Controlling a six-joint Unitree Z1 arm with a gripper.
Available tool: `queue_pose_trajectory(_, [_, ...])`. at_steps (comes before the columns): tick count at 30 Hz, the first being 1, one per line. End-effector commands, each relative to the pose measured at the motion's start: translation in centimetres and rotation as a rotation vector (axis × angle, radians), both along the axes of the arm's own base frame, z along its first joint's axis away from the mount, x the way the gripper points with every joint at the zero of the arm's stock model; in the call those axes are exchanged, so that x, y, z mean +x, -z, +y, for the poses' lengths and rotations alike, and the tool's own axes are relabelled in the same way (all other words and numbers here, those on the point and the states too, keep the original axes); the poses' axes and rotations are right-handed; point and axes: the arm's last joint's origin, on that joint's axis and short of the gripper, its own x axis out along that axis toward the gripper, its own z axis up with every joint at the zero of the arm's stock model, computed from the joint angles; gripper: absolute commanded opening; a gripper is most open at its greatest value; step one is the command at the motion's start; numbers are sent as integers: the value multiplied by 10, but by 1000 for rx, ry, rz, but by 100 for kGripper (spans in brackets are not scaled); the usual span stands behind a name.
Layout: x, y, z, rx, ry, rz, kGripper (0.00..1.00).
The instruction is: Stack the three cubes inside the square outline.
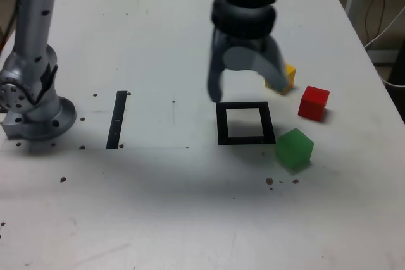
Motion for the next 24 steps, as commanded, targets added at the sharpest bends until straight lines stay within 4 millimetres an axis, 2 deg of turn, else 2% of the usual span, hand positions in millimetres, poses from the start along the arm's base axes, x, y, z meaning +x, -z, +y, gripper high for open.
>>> queue_pose_trajectory(1, [11, -2, -1, 1, 11, 1, 99])
queue_pose_trajectory(7, [40, -7, -4, 0, 31, -21, 99])
queue_pose_trajectory(14, [69, -2, -5, -4, 56, -35, 99])
queue_pose_trajectory(24, [94, 9, 4, 2, 75, -35, 99])
